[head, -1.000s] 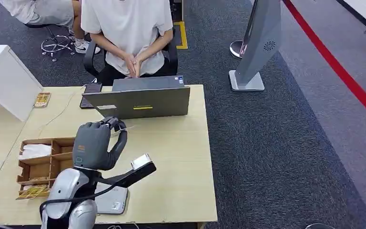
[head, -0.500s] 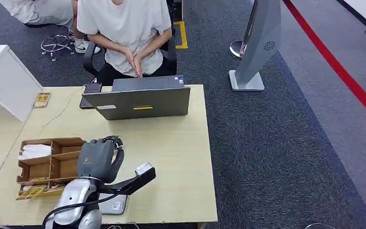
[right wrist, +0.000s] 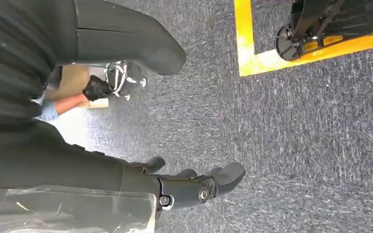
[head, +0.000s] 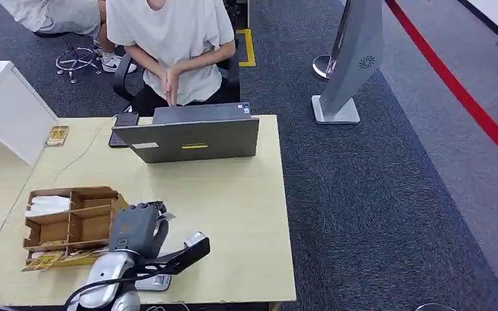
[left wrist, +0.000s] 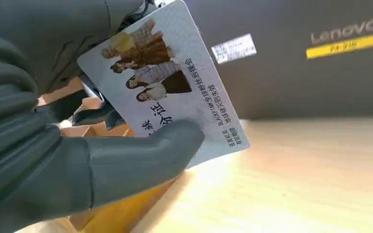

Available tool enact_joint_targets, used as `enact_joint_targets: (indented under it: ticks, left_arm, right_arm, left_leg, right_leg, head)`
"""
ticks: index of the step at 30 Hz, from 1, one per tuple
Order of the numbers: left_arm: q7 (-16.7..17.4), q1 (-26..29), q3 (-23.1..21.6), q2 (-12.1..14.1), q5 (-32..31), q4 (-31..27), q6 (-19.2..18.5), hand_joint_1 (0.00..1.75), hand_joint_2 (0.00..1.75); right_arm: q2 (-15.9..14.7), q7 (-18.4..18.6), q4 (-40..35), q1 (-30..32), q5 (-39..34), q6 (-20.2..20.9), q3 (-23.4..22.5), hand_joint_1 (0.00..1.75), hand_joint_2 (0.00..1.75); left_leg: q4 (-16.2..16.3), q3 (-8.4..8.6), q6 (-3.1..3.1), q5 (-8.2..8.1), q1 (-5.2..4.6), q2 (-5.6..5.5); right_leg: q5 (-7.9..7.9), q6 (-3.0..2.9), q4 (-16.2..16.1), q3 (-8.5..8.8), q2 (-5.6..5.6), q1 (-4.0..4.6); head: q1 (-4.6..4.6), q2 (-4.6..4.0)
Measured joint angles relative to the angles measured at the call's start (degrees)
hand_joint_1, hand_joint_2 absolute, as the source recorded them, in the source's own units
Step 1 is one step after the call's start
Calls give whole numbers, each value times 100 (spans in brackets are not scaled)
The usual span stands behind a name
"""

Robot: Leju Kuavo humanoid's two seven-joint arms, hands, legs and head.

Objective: Pass the card to the sensor for recognition and then transmit it.

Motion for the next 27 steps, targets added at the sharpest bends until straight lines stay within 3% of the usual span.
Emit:
enact_joint_targets:
  ticks: [16,27]
  left_arm:
    - [293,277,74,142,0,549,-111,175,175]
    - [166,830,74,265,7,181,-147,175,175]
  right_arm:
    - [0,129,-85,-2,-109,13,190,0,175]
    - [0,330,-96,-1,-310,-31,245,0,175]
  left_leg:
    - [0,0,0,0,0,0]
    - [-2,1,1,-1,0,0]
  right_leg:
    - [0,0,0,0,-1,0]
    - [-7,2,0,0,-3,0]
  head:
    - [0,0]
    - [0,2]
